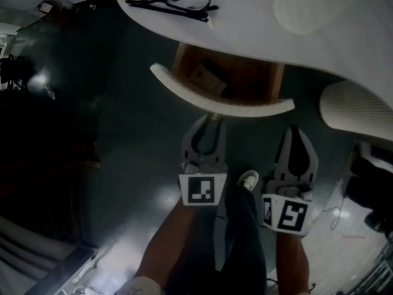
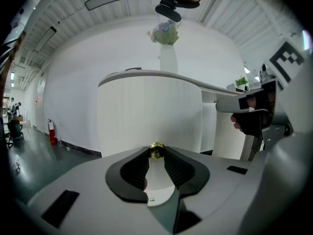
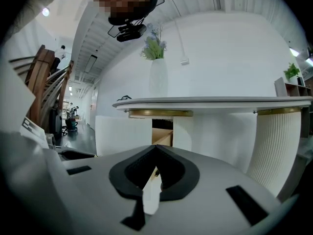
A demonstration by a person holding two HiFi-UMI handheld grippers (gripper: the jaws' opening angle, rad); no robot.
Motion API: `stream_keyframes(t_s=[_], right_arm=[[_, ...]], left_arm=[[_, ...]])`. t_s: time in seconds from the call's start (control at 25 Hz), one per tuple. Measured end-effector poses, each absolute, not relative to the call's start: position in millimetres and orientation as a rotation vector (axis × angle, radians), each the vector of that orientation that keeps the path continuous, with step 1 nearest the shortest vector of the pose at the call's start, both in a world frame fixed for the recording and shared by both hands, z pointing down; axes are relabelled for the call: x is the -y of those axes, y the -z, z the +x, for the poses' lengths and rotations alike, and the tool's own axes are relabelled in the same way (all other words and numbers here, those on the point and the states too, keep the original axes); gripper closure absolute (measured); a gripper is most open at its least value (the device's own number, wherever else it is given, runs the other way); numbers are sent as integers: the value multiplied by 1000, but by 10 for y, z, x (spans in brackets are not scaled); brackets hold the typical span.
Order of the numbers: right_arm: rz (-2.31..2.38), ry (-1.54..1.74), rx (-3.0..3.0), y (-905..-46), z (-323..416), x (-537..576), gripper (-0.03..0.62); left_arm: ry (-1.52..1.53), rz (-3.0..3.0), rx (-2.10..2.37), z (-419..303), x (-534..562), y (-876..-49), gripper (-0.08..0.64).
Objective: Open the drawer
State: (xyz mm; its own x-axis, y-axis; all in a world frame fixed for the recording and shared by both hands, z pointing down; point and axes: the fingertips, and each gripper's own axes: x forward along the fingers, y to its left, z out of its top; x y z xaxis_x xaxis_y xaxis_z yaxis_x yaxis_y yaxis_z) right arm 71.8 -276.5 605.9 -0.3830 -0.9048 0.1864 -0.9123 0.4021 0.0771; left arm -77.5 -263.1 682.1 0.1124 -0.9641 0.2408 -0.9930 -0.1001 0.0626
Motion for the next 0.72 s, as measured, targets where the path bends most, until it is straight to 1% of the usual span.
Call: stream_keyframes(t_s=[0.44,0.72], right_arm=[[1558,-26,2479,-5870,786,2429,588],[1541,-34,2465,-5880,804,2455,588]], left_arm=[[-282,2128,1916,-807,1780,-6833,457],[-349,2164,1883,-816,1708,-6882,457]])
